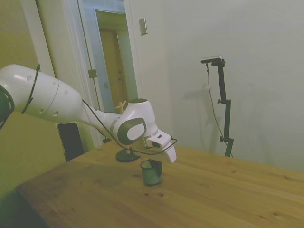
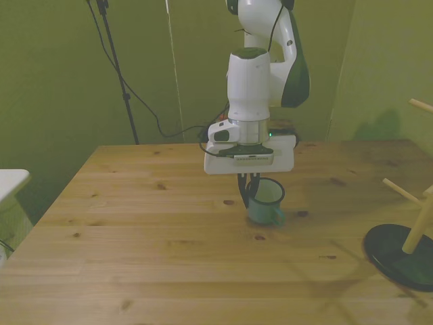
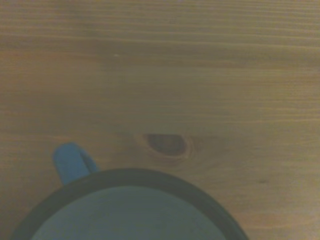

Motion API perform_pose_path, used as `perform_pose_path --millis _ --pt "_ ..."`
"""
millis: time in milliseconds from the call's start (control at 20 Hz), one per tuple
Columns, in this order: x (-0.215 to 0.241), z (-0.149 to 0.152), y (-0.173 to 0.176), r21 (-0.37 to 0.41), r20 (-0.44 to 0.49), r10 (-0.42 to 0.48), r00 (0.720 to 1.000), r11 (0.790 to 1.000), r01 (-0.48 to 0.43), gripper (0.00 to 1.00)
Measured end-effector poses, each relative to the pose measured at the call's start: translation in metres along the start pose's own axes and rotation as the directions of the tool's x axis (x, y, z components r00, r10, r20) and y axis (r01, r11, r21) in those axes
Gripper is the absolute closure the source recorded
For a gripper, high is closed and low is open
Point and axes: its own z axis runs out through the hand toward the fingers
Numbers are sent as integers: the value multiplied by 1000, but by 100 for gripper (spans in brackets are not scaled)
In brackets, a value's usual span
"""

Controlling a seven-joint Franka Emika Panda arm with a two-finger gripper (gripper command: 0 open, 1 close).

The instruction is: Unload the mug

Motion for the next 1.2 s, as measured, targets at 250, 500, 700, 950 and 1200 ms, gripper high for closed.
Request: perform_pose_path --millis 250,500,700,950,1200 --pt "2 7 -1 12 -17 8 1000 1000 -8 0" --pt "1 9 0 13 -13 15 1000 1000 -14 0" --pt "-1 7 2 10 -7 15 1000 1000 -15 0" --pt "-1 -12 5 22 -16 20 1000 1000 -20 0" --pt "-4 -59 5 48 -28 18 999 999 -17 0"
